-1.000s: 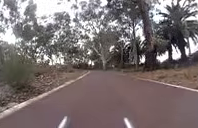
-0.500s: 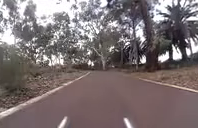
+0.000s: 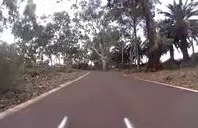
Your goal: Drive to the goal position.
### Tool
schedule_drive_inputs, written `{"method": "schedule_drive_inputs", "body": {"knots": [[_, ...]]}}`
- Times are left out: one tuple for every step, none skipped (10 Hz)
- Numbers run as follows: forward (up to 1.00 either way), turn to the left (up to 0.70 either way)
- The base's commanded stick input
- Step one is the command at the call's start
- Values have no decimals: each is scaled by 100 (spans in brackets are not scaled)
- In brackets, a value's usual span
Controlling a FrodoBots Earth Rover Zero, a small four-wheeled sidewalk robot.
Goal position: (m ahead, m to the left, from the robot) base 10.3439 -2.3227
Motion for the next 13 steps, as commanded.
{"method": "schedule_drive_inputs", "body": {"knots": [[60,0],[60,0],[60,0],[60,0],[60,0],[60,0],[60,0],[60,0],[60,0],[60,0],[60,0],[60,0],[60,0]]}}
